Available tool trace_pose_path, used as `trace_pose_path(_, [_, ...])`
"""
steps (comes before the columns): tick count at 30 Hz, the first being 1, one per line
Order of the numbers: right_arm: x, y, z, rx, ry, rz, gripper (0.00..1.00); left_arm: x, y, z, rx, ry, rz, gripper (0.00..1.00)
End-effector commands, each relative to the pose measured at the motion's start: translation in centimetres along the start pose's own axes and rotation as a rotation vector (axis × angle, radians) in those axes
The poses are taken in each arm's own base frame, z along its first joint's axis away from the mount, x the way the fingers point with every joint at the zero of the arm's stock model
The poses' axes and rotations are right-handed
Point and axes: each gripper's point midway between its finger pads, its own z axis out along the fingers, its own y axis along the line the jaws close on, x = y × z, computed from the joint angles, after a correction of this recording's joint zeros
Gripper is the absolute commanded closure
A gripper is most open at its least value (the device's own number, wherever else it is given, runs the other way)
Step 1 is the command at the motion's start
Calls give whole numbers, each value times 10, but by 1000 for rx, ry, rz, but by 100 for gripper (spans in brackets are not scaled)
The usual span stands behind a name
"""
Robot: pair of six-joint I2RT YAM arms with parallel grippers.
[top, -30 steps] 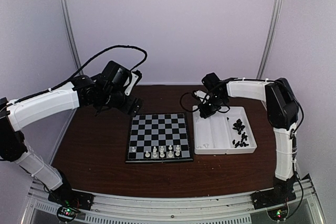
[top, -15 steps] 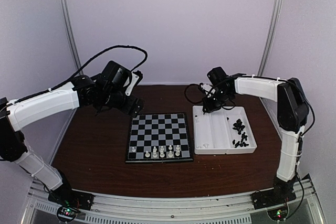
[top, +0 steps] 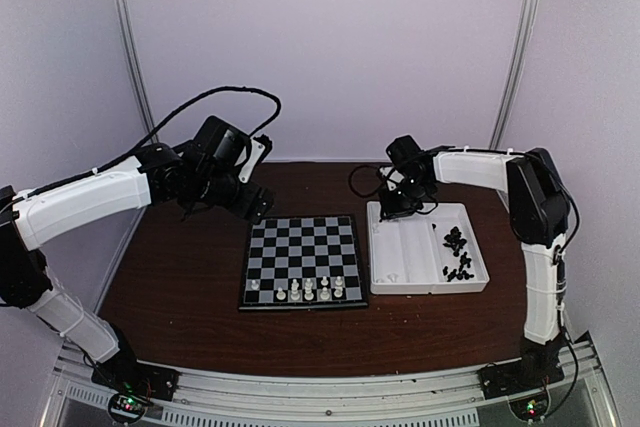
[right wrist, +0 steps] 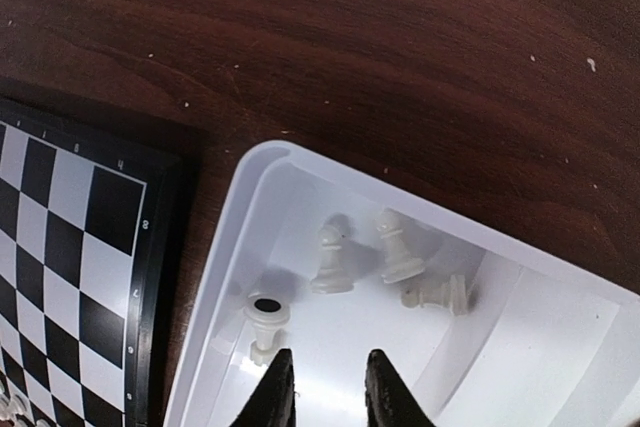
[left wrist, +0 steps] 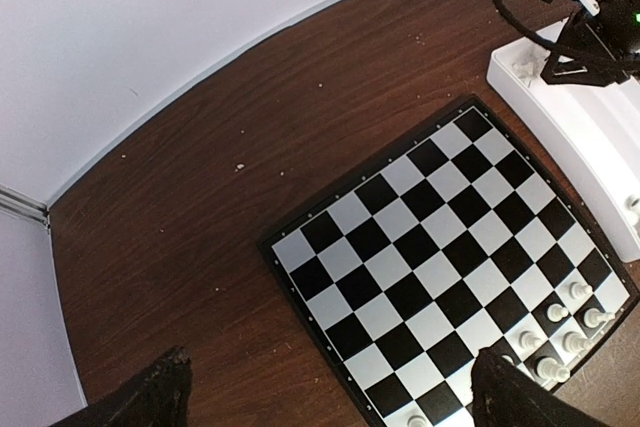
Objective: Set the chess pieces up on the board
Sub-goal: Pick up the chess piece from the storage box.
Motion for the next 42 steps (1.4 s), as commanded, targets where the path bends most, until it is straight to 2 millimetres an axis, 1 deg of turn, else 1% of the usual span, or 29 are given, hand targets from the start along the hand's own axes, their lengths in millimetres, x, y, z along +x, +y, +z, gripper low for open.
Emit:
trace_pose_path(1, [-6, 18, 4, -56, -11, -22, 72, -8, 1, -1, 10, -37, -28, 2])
trace_pose_path(7, [8, 23, 19, -31, 23, -45, 72, -9, 2, -2, 8, -39, -25, 2])
trace_pose_path(10, [13, 25, 22, -19, 31, -57, 72, -10, 2, -2, 7, -40, -24, 2])
trace_pose_path(20, [19, 27, 34, -18, 47, -49, 73, -12, 2, -3, 7, -44, -26, 2])
trace_pose_path(24, [24, 28, 41, -14, 63, -50, 74, -12, 2, -4, 6, -42, -27, 2])
trace_pose_path(28, [27, 25, 43, 8, 73, -47, 79, -12, 2, -4, 7, -41, -26, 2])
trace_pose_path(30, [26, 24, 37, 18, 66, -47, 84, -12, 3, -4, 4, -42, -26, 2])
trace_pose_path(33, [22, 22, 19, 31, 26, -50, 88, -13, 5, -6, -2, -45, -26, 2])
trace_pose_path(36, [20, 20, 1, 35, -2, -54, 90, -12, 4, -6, -1, -43, -27, 2])
trace_pose_path(41, [29, 19, -27, 30, -9, -58, 90, -10, 3, -3, 4, -39, -28, 2])
trace_pose_path(42, [30, 21, -36, 19, -20, -62, 90, -10, 1, -2, 9, -39, -27, 2])
